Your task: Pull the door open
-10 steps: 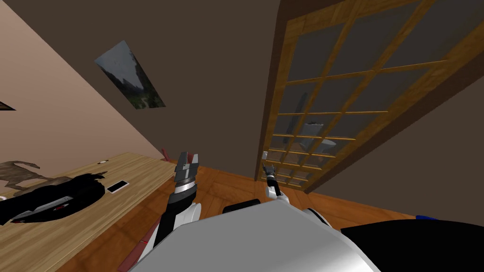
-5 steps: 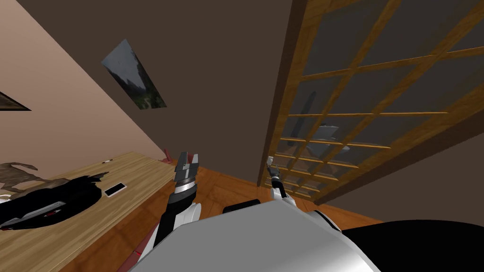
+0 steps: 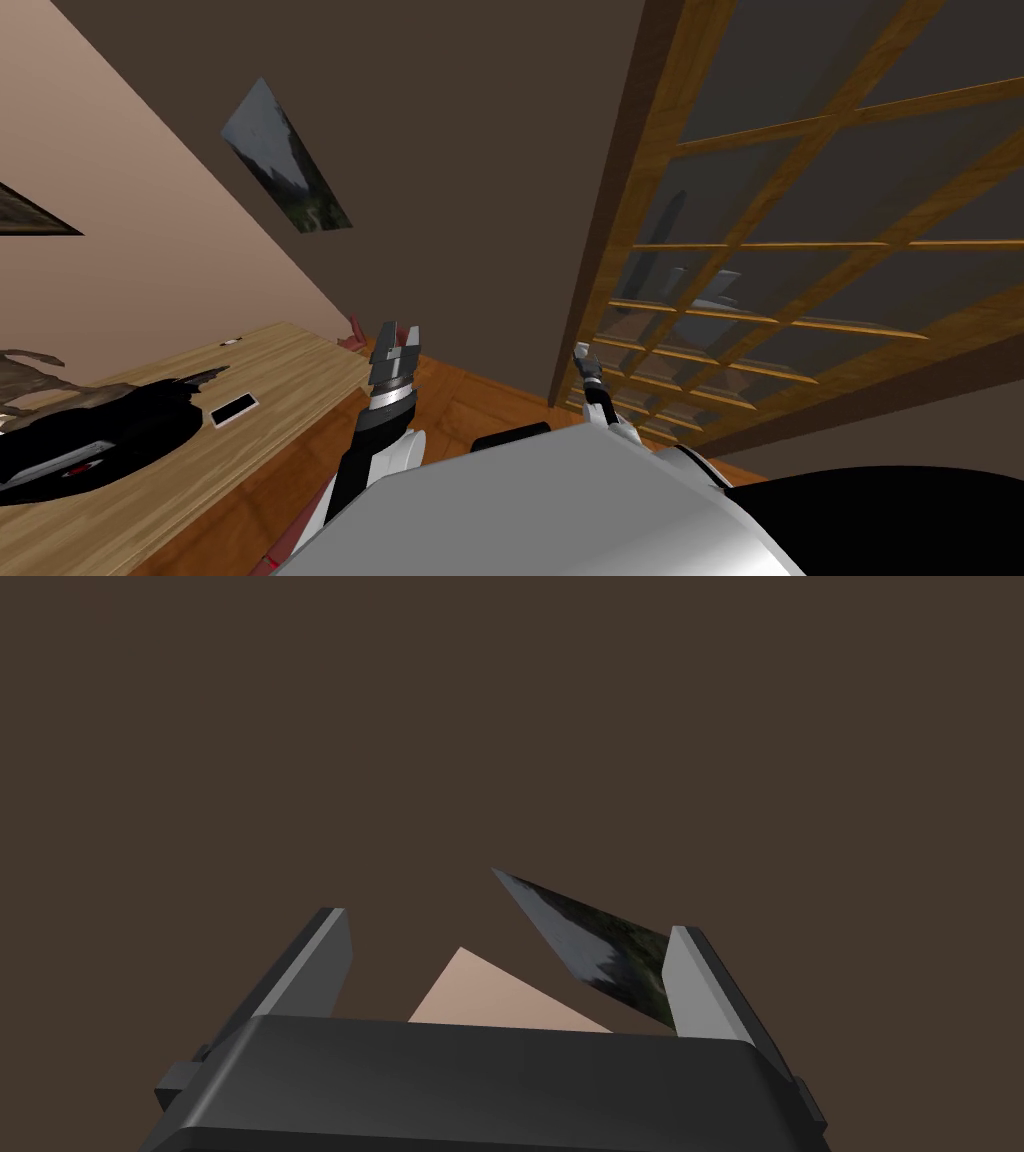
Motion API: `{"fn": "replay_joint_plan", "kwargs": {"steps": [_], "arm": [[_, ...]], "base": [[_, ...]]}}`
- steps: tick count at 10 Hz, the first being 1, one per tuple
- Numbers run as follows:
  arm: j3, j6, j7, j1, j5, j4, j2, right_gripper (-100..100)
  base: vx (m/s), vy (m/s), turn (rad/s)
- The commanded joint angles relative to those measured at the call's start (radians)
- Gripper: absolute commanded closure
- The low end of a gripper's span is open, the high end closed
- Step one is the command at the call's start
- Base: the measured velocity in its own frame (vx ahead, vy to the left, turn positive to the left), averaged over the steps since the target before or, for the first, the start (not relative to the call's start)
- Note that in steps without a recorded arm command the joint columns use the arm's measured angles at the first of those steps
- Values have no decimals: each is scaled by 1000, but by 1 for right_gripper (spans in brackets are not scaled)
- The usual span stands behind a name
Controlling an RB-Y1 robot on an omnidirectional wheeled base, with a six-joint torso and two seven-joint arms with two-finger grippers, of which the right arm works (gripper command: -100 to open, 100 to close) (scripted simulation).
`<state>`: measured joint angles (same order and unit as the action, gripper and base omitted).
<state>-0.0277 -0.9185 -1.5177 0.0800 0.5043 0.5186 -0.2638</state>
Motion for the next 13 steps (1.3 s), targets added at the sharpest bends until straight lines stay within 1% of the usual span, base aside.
{"fn": "replay_joint_plan", "kwargs": {"steps": [1, 2, 3, 8, 9, 11, 13], "arm": [[-5, 19, 2, -26, 4, 47, -7, -100], [0, 9, -4, -29, 1, 32, -1, -100], [0, 9, -4, -29, 1, 32, -1, 100], [0, 9, -4, -29, 1, 32, -1, 100], [17, 8, -17, -31, -9, 37, -6, 100], [31, 9, -29, -33, -18, 43, -11, 100], [53, 11, -49, -34, -31, 50, -20, 100]], "base": [[110, 6, -11], [8, 14, -28], [-13, 9, 24], [-2, -3, -1], [-121, -20, 57], [-183, -25, 64], [-195, 5, 42]]}}
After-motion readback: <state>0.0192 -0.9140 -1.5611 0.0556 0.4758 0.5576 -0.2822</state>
